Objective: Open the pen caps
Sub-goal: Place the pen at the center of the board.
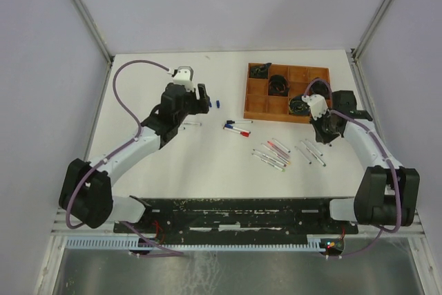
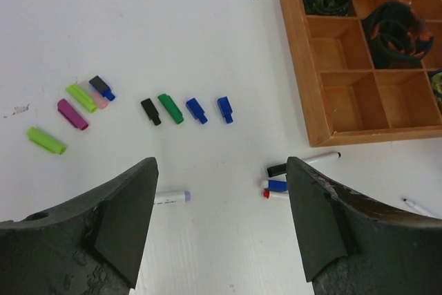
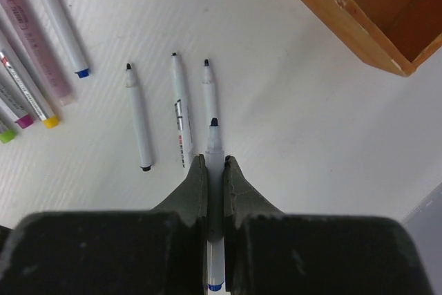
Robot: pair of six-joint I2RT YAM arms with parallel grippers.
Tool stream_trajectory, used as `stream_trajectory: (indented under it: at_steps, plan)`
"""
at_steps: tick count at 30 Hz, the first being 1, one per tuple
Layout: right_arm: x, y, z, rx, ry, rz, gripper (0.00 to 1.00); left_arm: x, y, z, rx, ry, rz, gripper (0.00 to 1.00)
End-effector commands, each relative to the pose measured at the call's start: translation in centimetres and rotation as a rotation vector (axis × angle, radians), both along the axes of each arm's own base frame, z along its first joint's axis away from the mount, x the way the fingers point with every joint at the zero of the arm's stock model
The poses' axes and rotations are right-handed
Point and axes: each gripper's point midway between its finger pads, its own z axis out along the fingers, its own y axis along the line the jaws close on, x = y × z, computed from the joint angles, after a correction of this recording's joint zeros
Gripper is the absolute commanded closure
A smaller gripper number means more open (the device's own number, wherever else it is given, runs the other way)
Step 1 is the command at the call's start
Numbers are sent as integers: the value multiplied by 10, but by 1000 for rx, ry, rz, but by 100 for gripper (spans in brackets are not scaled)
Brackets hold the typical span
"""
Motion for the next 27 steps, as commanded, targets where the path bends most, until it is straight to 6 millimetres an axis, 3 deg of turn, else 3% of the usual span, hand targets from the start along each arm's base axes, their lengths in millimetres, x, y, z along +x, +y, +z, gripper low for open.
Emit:
stream_trajectory:
  at_steps: [1, 15, 27]
  plan:
    - [11, -19, 6, -22, -10, -35, 98, 1, -2, 38, -12, -149, -20, 18]
    - [9, -33, -32, -22, 134, -54, 92, -7, -7, 42, 0, -185, -33, 16]
    - [27, -28, -33, 20, 143, -53, 88, -11, -9, 45, 8, -205, -35, 14]
